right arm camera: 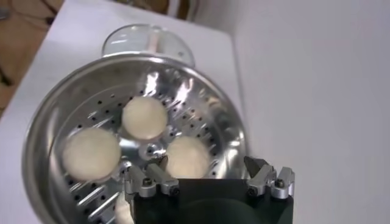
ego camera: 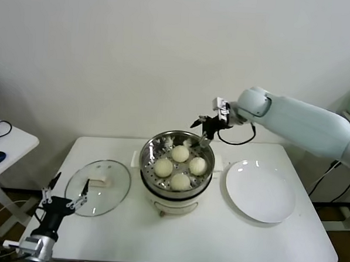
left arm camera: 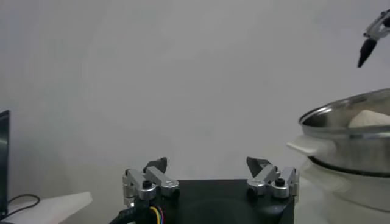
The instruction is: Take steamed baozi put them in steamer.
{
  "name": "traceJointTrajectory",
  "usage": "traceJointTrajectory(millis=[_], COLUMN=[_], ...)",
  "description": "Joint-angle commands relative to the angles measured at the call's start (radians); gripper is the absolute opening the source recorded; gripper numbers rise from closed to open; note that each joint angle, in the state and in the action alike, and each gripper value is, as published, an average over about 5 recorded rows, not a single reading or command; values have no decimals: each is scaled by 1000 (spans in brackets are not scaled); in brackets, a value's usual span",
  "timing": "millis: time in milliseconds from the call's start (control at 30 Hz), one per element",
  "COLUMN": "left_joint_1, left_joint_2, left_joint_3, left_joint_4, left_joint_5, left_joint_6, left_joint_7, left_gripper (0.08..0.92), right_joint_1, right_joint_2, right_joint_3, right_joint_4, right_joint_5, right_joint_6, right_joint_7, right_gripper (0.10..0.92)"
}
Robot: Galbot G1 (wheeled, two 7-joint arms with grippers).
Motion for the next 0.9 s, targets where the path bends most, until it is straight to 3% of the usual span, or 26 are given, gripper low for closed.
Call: traceJointTrajectory(millis=[33, 233, 400, 633, 900], left_joint_1=[-10, -16, -11, 3, -9], left_joint_2=[-38, -63, -68, -78, -96], left_joint_3=[6, 5, -11, -25, -26], left_joint_4=[-6, -34, -29, -24, -16], left_joint_5=[18, 34, 23, 6, -3], left_joint_6=[-17, -12, -37, -80, -74], left_joint_7=[50, 48, 47, 72, 95], left_gripper=[823, 823, 823, 823, 823], right_joint_1=[-272, -612, -923, -1451, -1729], right_joint_2=[-262, -378, -375, -154, 240], right_joint_3=[390, 707, 987, 1509, 1779], right_joint_4=[239, 352, 404, 504, 587], right_joint_5=[-151, -200, -249, -378, -535], right_joint_6=[20, 70, 155, 218, 286], right_joint_7=[255, 403, 499, 527, 567], right_gripper=[823, 823, 823, 823, 823])
